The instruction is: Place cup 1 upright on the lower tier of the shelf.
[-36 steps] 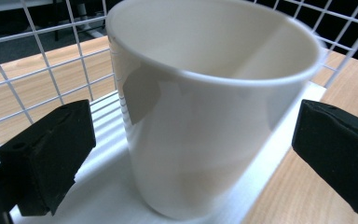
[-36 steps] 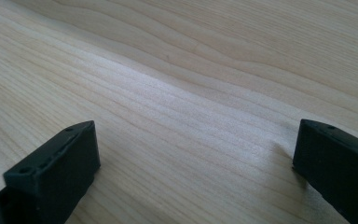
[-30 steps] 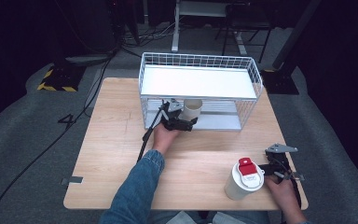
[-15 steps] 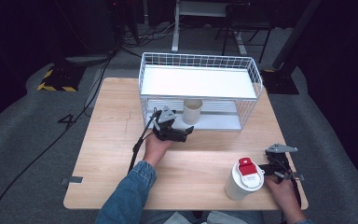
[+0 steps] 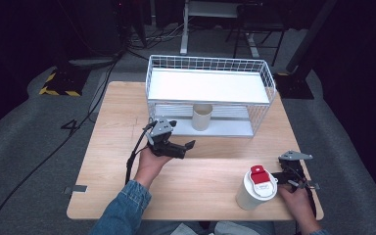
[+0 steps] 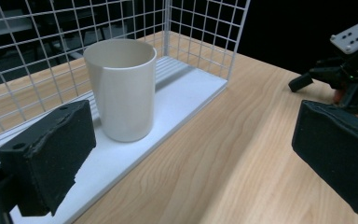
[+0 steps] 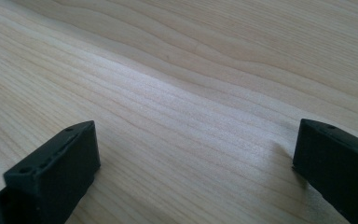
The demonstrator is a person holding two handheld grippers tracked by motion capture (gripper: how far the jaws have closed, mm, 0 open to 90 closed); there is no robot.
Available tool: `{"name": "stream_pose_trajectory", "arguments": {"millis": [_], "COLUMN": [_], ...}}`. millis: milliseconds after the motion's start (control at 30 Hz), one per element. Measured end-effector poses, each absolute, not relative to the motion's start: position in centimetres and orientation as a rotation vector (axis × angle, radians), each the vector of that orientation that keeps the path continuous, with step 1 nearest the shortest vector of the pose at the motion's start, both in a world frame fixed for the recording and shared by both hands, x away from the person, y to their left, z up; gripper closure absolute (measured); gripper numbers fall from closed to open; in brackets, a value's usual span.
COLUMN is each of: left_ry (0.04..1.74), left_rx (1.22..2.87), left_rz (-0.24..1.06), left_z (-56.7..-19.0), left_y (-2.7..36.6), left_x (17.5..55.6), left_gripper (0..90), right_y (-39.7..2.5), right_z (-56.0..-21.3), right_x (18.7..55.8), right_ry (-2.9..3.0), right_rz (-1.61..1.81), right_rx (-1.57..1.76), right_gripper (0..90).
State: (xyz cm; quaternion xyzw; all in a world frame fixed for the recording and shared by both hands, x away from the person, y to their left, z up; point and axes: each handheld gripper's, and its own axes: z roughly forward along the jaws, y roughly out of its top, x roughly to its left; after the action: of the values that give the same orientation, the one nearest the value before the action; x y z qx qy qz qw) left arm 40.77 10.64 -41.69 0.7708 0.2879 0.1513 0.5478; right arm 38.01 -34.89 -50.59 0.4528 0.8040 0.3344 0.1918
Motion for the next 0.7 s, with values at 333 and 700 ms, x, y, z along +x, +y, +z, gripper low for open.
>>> {"name": "stream_pose_trajectory", "arguments": {"millis": [333,700], "left_ry": [0.667,0.723], "left_rx": [1.85,1.861], "left_rz": [0.379,0.347], "left_z": [-41.3,-42.1], "left_y": [12.5,15.0], "left_x": [37.8,35.4], "left_gripper": [0.2,2.2], "right_y": [-34.9,-34.9], "right_z": [-50.6,-50.6], "right_x": [38.0,38.0], "right_ry": [2.257,2.257], "right_rz": [0.94,0.94], "right_rx": [1.273,1.273], "right_gripper": [0.5,0.5]}}
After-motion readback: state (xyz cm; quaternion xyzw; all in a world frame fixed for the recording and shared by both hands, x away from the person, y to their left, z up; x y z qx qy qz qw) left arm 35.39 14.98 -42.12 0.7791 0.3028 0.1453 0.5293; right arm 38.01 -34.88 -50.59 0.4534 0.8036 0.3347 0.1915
